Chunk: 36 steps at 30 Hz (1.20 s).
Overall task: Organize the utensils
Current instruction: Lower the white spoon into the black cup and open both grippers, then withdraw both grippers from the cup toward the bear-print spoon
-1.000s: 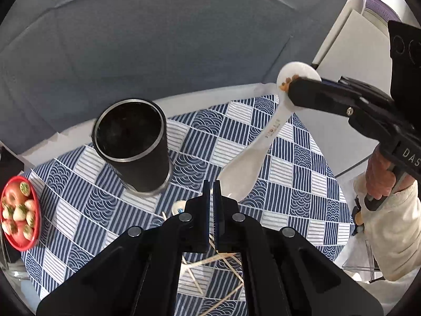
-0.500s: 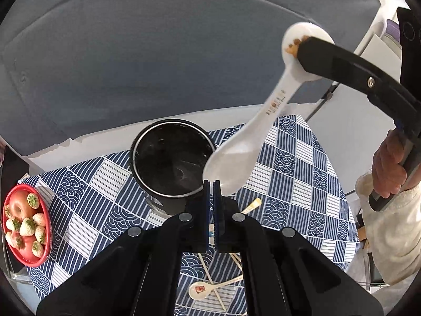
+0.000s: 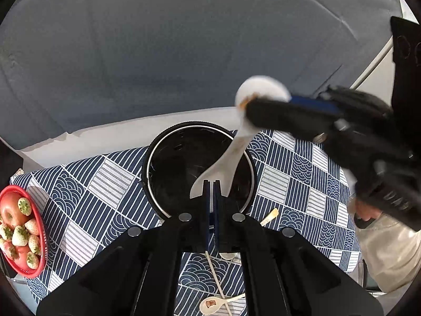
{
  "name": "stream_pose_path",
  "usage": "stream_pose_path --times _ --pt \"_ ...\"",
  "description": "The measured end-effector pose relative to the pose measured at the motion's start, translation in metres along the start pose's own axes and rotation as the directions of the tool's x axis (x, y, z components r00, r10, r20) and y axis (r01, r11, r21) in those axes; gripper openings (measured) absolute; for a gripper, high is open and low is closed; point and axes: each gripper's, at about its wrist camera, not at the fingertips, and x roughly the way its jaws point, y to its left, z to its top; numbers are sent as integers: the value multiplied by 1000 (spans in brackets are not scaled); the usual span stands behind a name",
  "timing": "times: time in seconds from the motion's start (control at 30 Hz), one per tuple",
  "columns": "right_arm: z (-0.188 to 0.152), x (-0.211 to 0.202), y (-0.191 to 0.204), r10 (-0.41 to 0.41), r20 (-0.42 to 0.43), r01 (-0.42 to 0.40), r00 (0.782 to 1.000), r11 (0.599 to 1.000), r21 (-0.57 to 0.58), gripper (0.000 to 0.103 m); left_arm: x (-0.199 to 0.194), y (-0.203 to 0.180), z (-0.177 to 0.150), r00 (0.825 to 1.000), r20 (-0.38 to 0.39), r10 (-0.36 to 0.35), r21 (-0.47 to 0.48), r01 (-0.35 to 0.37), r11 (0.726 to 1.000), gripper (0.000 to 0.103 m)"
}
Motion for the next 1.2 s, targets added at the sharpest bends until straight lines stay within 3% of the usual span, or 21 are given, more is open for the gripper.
stream_pose_path --times 0.3,0.37,0.5,0.57,0.63,0.67,0.7,0.73,0.83,0.93,1.07,1.2 --pt "-22 21 -11 -10 -65 12 998 999 31 4 9 1 -2 1000 -12 -4 13 4 1000 3" --pt "-23 24 -10 -21 -69 22 997 999 26 4 7 1 -2 1000 5 -6 18 6 1000 7" --pt "-23 18 -12 -52 -62 54 997 998 27 8 -2 3 -3 999 40 -10 14 9 1000 27" --pt "-22 10 -12 -90 -51 91 995 996 18 9 -9 3 -6 998 62 27 18 -28 999 50" --pt "-22 1 -15 -126 -45 127 991 992 22 30 -21 2 -11 994 106 39 17 -41 999 78" --pt "-24 -4 -16 -139 -35 140 990 990 28 37 -26 3 -13 991 125 40 12 -41 999 79" --pt "-25 -12 -17 -162 -23 163 986 986 33 51 -32 3 -16 989 139 43 5 -44 999 80" --pt "-27 -17 -18 -172 -18 172 985 984 34 56 -35 4 -19 988 145 49 1 -50 999 86" --pt "-35 -33 -18 -191 -7 191 982 981 28 72 -45 6 -29 983 164 82 -3 -82 997 90" --pt "-45 -43 -14 -202 -5 202 979 979 23 83 -46 7 -39 984 154 89 -6 -89 996 94" --pt "-58 -51 -7 -206 -16 206 978 978 13 86 -46 10 -55 988 135 80 -15 -79 997 94" --pt "-71 -59 1 -151 6 150 989 988 29 88 -44 20 -70 992 115 48 -73 -40 997 95"
